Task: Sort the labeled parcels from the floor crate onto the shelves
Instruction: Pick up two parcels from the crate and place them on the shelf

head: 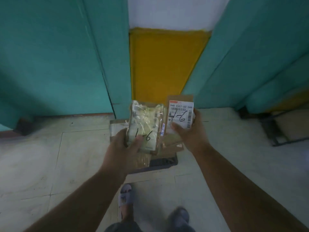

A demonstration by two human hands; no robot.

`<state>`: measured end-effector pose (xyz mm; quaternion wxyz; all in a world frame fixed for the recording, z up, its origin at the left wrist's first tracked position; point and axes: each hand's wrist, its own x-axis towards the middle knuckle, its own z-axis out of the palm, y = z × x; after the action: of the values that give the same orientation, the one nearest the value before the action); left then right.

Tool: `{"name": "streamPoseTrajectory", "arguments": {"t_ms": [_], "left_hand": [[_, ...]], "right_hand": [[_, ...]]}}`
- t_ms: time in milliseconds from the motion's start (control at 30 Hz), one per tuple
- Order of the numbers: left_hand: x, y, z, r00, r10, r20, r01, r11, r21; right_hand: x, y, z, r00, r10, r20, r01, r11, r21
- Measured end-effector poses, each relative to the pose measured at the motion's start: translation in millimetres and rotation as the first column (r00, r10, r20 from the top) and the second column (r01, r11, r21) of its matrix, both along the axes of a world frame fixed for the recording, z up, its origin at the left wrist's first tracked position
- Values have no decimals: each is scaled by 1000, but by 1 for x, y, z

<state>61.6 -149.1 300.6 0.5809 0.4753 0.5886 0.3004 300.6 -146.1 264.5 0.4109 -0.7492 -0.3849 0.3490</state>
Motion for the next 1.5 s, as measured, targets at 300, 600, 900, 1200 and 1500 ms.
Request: {"name": "streamPoseTrajectory", "arguments": {"t_ms": [300,600,900,1200,1500], "left_hand": [[226,-95,62,955,-294,39,279,935,219],[446,-207,84,843,-534,63,509,830,230],[680,-229,92,739,-656,153,585,737,339],[945,-308,132,473,-848,238,770,529,356],[1156,-397,158,427,-847,316,728,530,434]], "right_hand": [[211,-182,95,937,-346,49,327,916,231],[416,-359,142,788,-602,131,560,788,257],[604,-421,152,612,-780,133,727,620,294],[796,-539,202,356,-902,242,838,423,345],[1019,-614,224,328,-905,270,798,419,433]]}}
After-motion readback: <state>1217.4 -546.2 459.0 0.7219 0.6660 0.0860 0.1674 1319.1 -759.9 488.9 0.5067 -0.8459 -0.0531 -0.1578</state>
